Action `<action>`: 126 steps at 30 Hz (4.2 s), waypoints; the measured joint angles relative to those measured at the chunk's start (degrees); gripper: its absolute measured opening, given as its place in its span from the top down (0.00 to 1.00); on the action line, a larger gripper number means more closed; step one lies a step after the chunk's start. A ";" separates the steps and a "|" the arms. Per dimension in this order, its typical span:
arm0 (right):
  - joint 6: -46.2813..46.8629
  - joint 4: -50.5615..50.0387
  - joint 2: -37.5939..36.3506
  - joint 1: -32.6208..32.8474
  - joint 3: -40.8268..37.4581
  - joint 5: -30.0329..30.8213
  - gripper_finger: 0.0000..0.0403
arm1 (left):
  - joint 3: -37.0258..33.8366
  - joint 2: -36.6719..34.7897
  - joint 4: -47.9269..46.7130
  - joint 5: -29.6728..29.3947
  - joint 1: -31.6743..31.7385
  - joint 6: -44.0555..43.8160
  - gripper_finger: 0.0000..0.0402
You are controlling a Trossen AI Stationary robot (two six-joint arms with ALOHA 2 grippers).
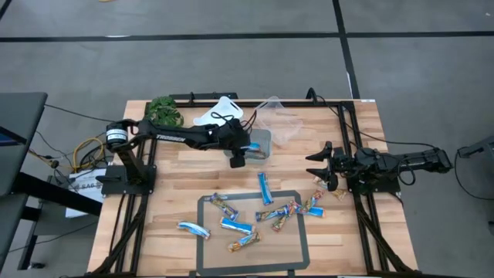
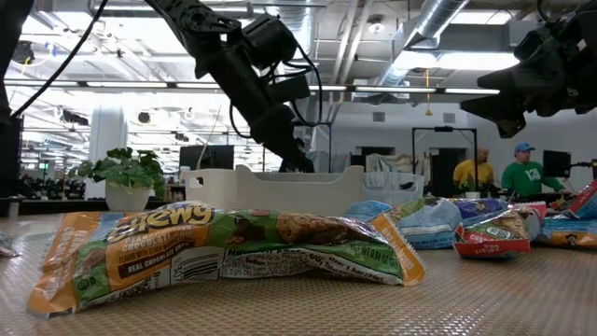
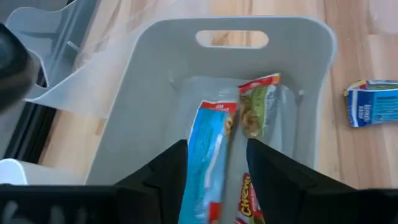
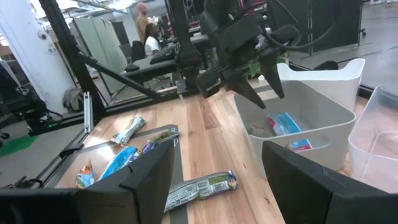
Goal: Pick and place Granola Bars by type
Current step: Put the blue granola bar into the white bin
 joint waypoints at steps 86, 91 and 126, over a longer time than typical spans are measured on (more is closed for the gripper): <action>-0.01 0.02 -0.02 0.02 0.02 0.02 0.41 | -0.03 6.16 -21.81 -4.10 -36.20 -3.63 0.88; 0.00 0.02 -0.02 0.02 0.02 0.02 0.41 | -0.22 4.24 -19.48 -4.55 -36.13 -3.45 0.95; 0.01 0.00 -0.02 0.00 0.02 0.02 0.41 | -0.04 -14.91 -11.28 -17.20 11.96 -3.91 0.94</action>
